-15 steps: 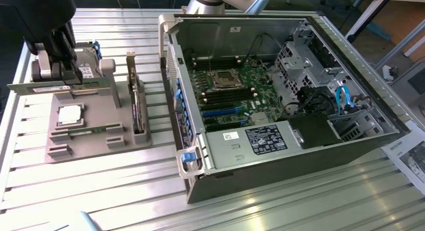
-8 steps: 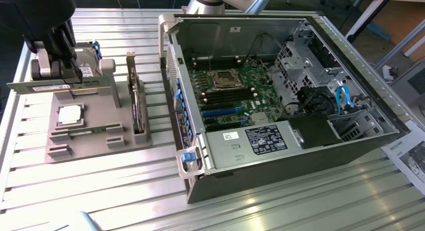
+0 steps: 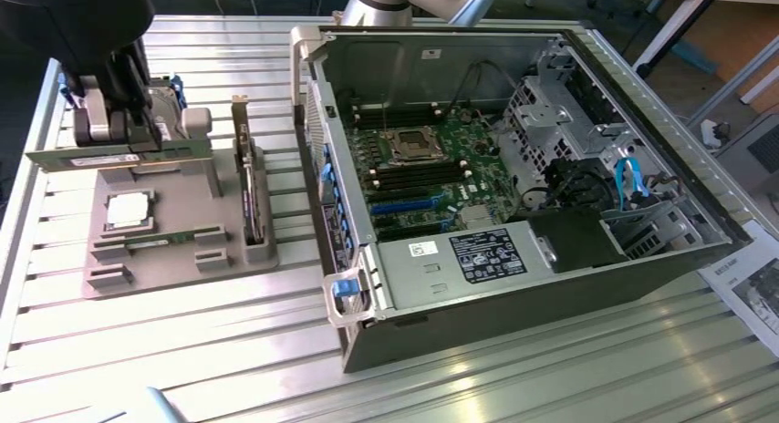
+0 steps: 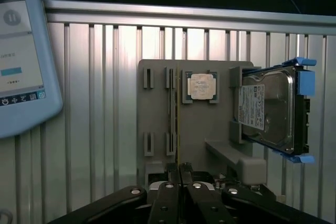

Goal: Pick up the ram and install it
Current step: 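Pick up the ram and move it above insertion slot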

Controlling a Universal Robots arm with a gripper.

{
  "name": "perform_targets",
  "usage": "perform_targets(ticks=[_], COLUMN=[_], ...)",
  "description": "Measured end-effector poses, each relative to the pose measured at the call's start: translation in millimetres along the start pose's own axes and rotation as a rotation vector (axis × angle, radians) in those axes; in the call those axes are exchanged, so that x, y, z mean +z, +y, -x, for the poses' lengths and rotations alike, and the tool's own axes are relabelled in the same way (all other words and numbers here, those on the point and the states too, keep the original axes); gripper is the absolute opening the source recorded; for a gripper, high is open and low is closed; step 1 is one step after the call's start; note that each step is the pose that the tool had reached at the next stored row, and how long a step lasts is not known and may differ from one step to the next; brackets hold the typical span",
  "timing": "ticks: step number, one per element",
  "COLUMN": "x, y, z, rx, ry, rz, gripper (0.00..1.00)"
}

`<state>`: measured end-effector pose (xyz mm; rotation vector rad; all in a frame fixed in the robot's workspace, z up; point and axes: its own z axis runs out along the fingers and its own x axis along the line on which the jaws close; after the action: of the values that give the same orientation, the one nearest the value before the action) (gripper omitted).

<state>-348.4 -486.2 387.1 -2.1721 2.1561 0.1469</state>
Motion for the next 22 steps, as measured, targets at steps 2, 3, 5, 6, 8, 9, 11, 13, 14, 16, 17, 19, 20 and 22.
perform_targets(ticks=[2, 3, 5, 6, 8, 9, 11, 13, 14, 16, 17, 19, 20, 22], x=[0.0, 0.0, -0.1, -0.1, -0.1, -0.2, -0.1, -0.2, -0.2, -0.3, -0.3, -0.4, -0.4, -0.5], y=[-1.0, -1.5, -2.7, -3.3, -4.8, -5.9, -7.7, -10.2, -11.5, -15.2, -18.1, -21.8, -23.0, -26.0], z=[0.0, 0.0, -0.1, -0.2, -0.3, -0.3, -0.4, -0.5, -0.5, -0.7, -0.8, -0.9, -1.0, -1.1], rx=[0.000, 0.000, 0.000, 0.000, 0.000, 0.000, 0.000, 0.000, 0.000, 0.000, 0.000, 0.000, 0.000, 0.000], ry=[0.0000, -0.0001, 0.0000, 0.0000, 0.0000, 0.0000, 0.0000, 0.0000, 0.0000, 0.0000, 0.0000, 0.0000, 0.0000, 0.0000], rz=[-0.0001, -0.0001, 0.0000, 0.0000, -0.0001, 0.0001, -0.0001, 0.0000, 0.0000, 0.0000, 0.0000, 0.0002, 0.0003, 0.0005], gripper=[0.12, 0.12, 0.12, 0.12, 0.12, 0.12, 0.12, 0.12, 0.12, 0.12, 0.12, 0.12, 0.12, 0.12])
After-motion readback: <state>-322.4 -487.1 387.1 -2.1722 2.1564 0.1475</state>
